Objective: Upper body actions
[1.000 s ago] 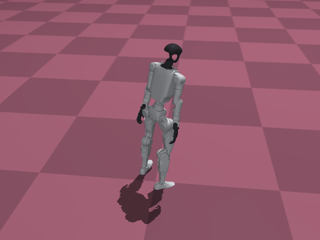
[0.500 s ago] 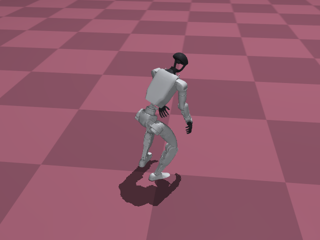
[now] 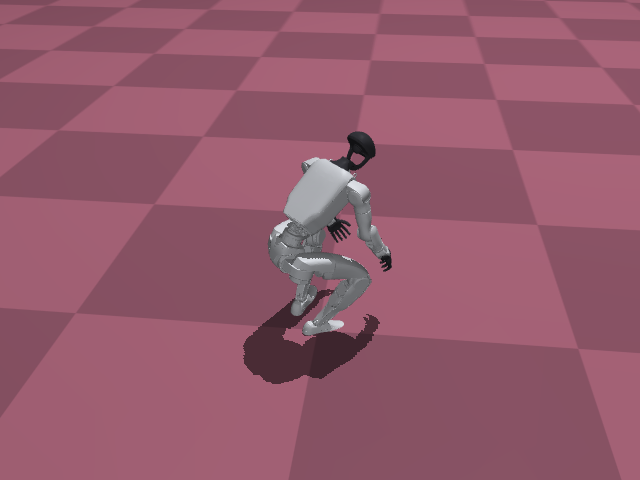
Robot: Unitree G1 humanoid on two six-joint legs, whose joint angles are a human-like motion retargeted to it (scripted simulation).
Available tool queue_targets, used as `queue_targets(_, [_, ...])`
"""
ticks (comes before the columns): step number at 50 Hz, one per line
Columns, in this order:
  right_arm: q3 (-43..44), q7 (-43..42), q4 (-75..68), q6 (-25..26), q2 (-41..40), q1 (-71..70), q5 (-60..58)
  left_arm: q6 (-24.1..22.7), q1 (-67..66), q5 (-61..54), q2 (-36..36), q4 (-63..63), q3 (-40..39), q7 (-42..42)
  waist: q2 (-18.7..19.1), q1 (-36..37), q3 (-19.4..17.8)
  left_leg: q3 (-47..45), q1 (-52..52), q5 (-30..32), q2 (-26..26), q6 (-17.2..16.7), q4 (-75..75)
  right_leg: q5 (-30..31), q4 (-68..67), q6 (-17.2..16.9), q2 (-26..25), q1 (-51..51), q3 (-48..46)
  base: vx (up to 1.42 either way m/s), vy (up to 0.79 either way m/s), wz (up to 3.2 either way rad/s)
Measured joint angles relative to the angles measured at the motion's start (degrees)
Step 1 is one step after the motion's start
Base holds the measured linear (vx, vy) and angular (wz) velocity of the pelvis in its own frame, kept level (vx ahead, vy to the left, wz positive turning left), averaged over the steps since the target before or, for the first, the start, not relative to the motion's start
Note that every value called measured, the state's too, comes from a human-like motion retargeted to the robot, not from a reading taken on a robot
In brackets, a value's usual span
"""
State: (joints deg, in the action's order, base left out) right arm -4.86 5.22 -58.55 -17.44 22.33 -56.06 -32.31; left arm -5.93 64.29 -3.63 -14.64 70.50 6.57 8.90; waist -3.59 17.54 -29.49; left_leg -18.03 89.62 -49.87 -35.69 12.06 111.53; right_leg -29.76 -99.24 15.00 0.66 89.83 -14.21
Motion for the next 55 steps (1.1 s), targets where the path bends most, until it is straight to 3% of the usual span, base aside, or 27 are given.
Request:
queue_targets(5, [2.85, 1.39, -1.03, 0.71, 1.10, -2.35, -2.74, -1.28, 3.70, 0.90, -1.40, 2.04, -0.78, 3.95, 1.29, 0.56, 1.85, 1.84, -1.11, 2.71, 0.34, -3.05, -8.62, 1.05, 9.39, 0.00, -1.34, -3.92, -2.37, 0.06, -0.10, 0.07])
queue_targets(9, [4.78, 1.39, -0.76, 1.07, 1.49, 2.01, -6.71, -1.03, 1.71, 2.13, -3.08, 2.84, 0.34, 2.37, 2.76, 0.78, 6.80, 3.91, -4.16, 7.07, 0.89, -7.40, -19.83, 3.84, 22.07, -0.42, -3.15, -10.41, -4.36, 0.02, -0.22, 0.15])
queue_targets(15, [6.74, -4.13, -3.27, 2.94, -0.22, 16.21, -14.99, 1.45, -10.07, 3.69, -3.66, 4.31, 1.38, 2.38, 7.08, -1.36, 8.23, 2.67, -23.57, 12.61, 4.36, -11.97, -41.42, 11.84, 46.26, -7.76, -2.94, -31.96, -1.57, 0.16, 0.06, 0.37])
queue_targets(19, [6.96, -11.21, -7.68, 8.87, -2.30, 26.91, -18.16, 4.56, -21.85, 1.92, 0.68, 6.50, -0.14, 7.66, 7.64, -5.40, 8.77, -1.31, -39.31, 20.07, 10.29, -13.58, -60.48, 19.95, 65.75, -12.63, 0.30, -47.78, -0.10, 0.21, 0.09, 0.85])
queue_targets(23, [7.53, -16.67, -13.23, 13.46, -4.38, 37.76, -17.77, 4.63, -33.75, 0.45, 5.77, 11.30, -2.87, 8.82, 5.61, -8.33, 10.50, -5.31, -54.53, 26.51, 18.30, -14.12, -78.52, 26.35, 82.32, -15.88, 4.44, -62.05, 0.14, 0.25, -0.05, 0.81])
queue_targets(30, [10.48, -19.69, -23.23, 19.44, -8.38, 53.89, -21.67, 6.71, -53.21, -4.82, 11.34, 24.27, -15.29, 7.31, 2.34, -16.74, 18.33, -7.42, -75.75, 32.78, 30.02, -13.85, -102.19, 31.95, 98.50, -19.28, 9.32, -79.51, -1.69, 0.40, 0.00, 0.42])
queue_targets(33, [13.78, -20.32, -27.05, 21.90, -9.54, 58.35, -20.44, 7.78, -59.41, -4.68, 11.82, 26.77, -19.80, 7.06, 1.50, -17.94, 23.27, -8.81, -78.84, 33.59, 32.31, -13.62, -106.47, 32.05, 101.54, -19.76, 9.43, -82.33, -6.25, 0.31, -0.04, -0.14])
queue_targets(37, [20.95, -17.96, -31.37, 24.04, -10.92, 62.35, -13.25, 10.54, -64.69, -1.06, 12.61, 25.94, -24.79, 6.68, 1.45, -16.23, 26.84, -9.18, -81.11, 34.14, 33.64, -13.61, -108.93, 30.00, 98.99, -18.29, 9.30, -81.72, -1.14, 0.26, -0.04, -0.02])
queue_targets(43, [22.24, -14.91, -31.11, 22.20, -11.41, 62.90, -3.47, 10.46, -66.17, -5.20, 13.12, 24.78, -25.53, 3.21, 2.66, -16.50, 26.34, -8.09, -83.63, 34.42, 33.92, -13.33, -109.92, 29.51, 99.38, -18.35, 8.91, -84.80, -2.58, 0.05, -0.01, 0.11])
queue_targets(55, [11.73, -6.82, -19.50, 19.06, -11.98, 51.64, -11.08, 10.21, -55.92, -4.79, 10.70, 18.37, -17.84, 0.56, 2.93, -16.99, 25.10, -7.41, -82.93, 34.44, 33.24, -13.24, -108.00, 28.27, 96.93, -17.75, 9.05, -84.60, -3.36, -0.03, 0.00, 0.06])
